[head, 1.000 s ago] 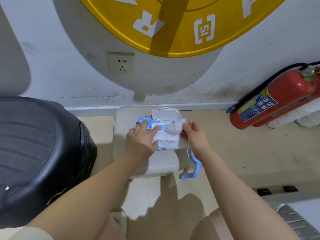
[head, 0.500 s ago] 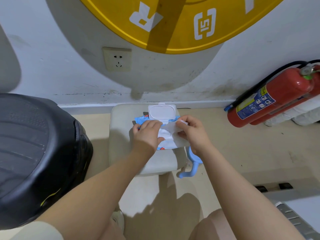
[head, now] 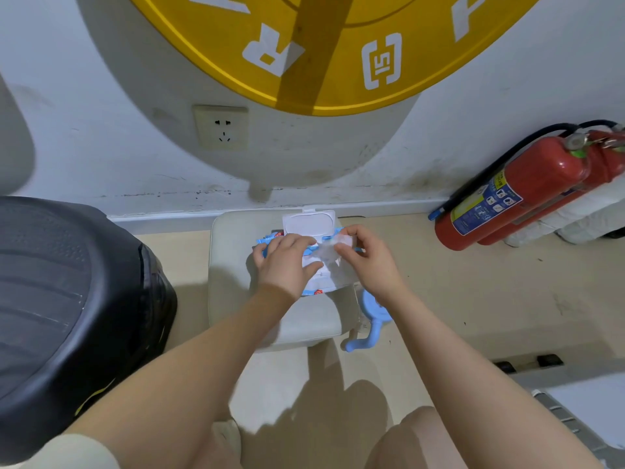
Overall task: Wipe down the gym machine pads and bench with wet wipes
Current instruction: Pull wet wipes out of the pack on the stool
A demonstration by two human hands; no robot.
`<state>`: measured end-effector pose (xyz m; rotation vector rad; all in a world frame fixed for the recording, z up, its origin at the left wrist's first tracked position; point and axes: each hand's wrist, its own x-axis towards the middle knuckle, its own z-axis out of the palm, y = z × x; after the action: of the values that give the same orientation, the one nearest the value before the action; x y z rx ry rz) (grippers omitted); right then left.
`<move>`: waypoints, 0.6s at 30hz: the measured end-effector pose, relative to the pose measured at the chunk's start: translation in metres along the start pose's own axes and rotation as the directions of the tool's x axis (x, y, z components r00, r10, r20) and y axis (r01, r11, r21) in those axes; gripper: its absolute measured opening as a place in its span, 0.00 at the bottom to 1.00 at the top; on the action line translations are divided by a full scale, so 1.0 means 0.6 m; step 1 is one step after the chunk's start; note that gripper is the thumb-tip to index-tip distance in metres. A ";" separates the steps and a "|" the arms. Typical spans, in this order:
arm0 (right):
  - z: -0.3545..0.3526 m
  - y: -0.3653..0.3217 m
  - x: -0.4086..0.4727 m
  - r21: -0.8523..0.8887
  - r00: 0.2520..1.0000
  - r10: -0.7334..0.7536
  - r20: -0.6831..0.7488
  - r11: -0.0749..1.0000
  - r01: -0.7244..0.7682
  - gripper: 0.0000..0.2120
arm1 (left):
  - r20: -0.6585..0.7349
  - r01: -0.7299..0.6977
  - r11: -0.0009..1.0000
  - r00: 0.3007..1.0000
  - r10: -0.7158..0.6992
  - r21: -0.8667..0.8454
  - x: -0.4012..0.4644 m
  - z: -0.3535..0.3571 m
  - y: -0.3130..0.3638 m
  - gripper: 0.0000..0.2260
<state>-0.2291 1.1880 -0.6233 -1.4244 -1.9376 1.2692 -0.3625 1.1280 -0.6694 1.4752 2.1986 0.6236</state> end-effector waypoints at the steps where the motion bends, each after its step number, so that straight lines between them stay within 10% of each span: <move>1: 0.002 0.005 -0.001 0.068 0.999 0.020 0.034 0.997 -0.022 0.11 | -0.020 -0.018 0.999 1.000 0.018 -0.029 0.001 -0.001 0.002 0.13; 6: 0.032 0.020 -0.003 0.007 0.993 0.012 -0.118 1.000 -0.011 0.27 | -0.014 0.053 0.984 0.998 -0.057 -0.170 0.012 0.010 0.005 0.09; 18: 0.074 0.032 0.002 -0.054 0.893 0.098 -0.439 0.989 -0.135 0.03 | 0.073 0.096 0.814 0.995 -0.067 -0.572 -0.005 0.005 -0.032 0.09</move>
<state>-0.2535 1.1715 -0.6620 -1.7164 -1.6336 0.8259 -0.3738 1.1189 -0.6826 1.0518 1.7870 1.0934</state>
